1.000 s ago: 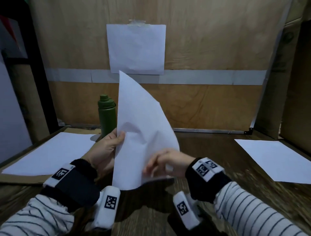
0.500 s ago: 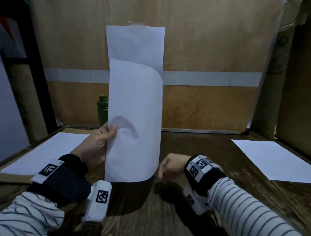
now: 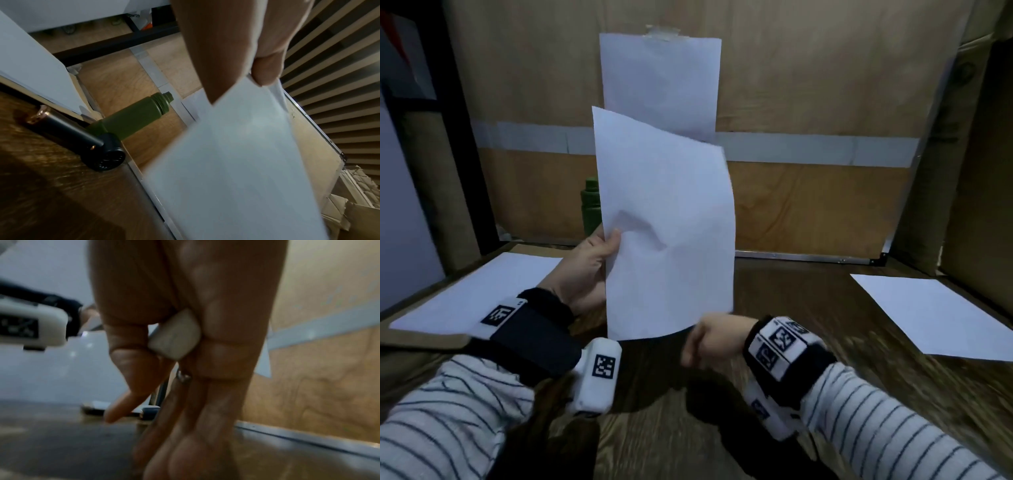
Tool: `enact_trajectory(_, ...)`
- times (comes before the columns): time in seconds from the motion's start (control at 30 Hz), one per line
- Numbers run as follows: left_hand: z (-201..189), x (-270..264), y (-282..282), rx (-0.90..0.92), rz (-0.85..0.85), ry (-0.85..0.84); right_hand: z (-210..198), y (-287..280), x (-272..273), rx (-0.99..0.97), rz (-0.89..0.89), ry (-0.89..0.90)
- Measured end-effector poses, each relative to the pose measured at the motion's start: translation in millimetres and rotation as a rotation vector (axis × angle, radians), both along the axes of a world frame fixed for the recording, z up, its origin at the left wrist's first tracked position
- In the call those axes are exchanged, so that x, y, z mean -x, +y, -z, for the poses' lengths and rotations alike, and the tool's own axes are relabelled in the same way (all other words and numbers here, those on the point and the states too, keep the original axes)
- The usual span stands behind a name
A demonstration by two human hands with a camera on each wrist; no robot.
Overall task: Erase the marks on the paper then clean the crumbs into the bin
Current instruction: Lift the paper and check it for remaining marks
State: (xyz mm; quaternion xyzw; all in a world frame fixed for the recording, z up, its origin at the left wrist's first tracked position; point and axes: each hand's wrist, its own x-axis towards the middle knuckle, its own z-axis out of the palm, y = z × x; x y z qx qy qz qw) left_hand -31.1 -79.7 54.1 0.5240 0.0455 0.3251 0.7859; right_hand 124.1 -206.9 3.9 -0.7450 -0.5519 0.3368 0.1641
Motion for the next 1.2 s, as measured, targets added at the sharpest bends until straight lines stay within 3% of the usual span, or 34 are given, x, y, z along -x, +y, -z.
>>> enact_trajectory(0.03,0,2,1,0.009,-0.01,0.001,1,-4,-4,0.055,0.026,-0.083)
enact_trajectory(0.07,-1,3,3,0.018,-0.02,-0.001,-1,-9,-10,0.06,0.091,-0.038)
enact_trajectory(0.13,-1,8,5,0.044,-0.047,-0.018,-9,-22,-25,-0.015,0.283,0.149)
enact_trajectory(0.23,2,12,7,0.074,-0.086,-0.041,-15,-37,-47,-0.18,0.534,0.239)
enact_trajectory(0.4,8,13,4,0.067,-0.056,-0.024,-12,-47,-63,-0.396,0.766,0.555)
enact_trajectory(0.6,14,8,2,0.086,-0.039,0.031,-13,-52,-53,-0.342,0.612,0.551)
enact_trajectory(0.73,16,1,-3,0.1,-0.047,0.08,-13,-57,-58,-0.446,0.551,0.551)
enact_trajectory(0.8,18,-3,-6,0.041,-0.037,0.183,-14,-60,-62,-0.509,0.611,0.514)
enact_trajectory(0.9,25,-16,-20,-0.192,-0.1,0.389,-12,-64,-71,-0.578,0.708,0.439)
enact_trajectory(1.03,40,-26,-43,-0.525,-0.32,0.6,-4,-72,-83,-0.38,0.706,0.265)
enact_trajectory(1.13,53,-21,-49,-0.63,-0.272,0.69,1,-80,-85,-0.136,0.609,0.129)
enact_trajectory(1.2,58,-15,-51,-0.63,-0.2,0.774,2,-83,-82,-0.09,0.58,0.087)
